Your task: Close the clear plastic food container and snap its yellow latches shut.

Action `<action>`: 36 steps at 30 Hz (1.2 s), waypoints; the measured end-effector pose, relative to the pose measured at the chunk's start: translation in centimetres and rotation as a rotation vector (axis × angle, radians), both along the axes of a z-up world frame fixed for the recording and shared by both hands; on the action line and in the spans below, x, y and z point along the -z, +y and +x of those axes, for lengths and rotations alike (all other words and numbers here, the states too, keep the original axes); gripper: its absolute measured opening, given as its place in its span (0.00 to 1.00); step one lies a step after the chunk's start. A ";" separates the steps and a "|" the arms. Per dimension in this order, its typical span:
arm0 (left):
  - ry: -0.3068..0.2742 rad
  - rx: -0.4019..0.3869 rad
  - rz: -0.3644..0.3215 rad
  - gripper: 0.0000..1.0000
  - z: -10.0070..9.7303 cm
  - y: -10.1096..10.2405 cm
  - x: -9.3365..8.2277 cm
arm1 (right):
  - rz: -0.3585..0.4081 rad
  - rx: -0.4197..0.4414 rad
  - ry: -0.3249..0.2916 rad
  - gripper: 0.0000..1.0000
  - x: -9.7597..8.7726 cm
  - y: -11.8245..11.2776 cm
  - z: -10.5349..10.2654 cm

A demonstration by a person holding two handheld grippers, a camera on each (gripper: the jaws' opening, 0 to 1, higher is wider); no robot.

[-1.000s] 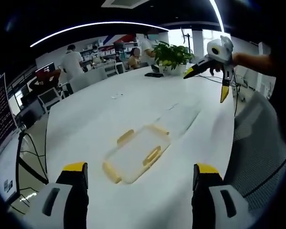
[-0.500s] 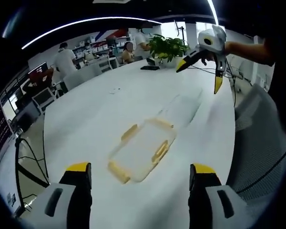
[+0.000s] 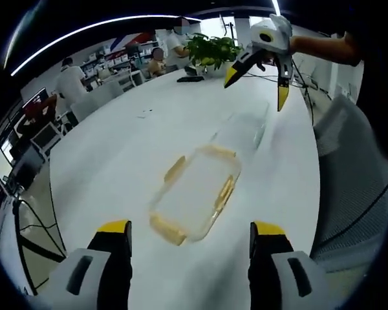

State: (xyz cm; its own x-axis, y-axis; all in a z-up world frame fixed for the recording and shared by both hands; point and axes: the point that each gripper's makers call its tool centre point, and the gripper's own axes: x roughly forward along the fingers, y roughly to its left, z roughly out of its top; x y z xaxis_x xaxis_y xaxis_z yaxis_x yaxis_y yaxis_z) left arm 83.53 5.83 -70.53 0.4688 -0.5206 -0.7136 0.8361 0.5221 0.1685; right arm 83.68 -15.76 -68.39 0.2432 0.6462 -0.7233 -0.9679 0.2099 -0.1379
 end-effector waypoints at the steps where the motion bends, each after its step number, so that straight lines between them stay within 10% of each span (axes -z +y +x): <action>1: 0.003 0.007 0.004 0.68 0.1 0.0 0.1 | -0.004 -0.002 0.001 0.70 0.1 0.2 0.1; 36: 0.114 0.228 0.226 0.55 3.6 1.9 4.4 | -0.132 -0.067 0.103 0.54 3.2 5.3 1.9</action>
